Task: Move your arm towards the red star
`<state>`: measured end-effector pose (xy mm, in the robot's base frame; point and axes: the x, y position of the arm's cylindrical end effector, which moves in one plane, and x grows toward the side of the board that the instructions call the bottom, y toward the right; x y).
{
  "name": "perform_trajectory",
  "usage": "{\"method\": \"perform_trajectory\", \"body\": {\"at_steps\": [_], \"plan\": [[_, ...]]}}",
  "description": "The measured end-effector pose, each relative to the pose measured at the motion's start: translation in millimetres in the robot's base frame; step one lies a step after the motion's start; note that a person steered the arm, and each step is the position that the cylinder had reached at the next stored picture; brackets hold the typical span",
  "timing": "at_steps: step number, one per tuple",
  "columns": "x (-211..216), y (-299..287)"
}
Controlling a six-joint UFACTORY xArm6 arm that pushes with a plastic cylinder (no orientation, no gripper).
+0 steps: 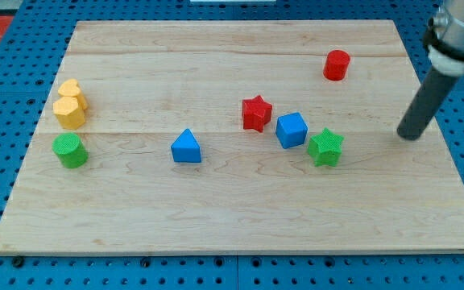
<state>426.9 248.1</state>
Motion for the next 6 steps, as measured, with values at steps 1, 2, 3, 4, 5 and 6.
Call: {"method": "perform_trajectory", "body": {"at_steps": [1, 2, 3, 4, 5, 6], "plan": [[-18, -50], [-18, -102], [-19, -132], [-19, -148], [-19, -166], [-19, -184]]}}
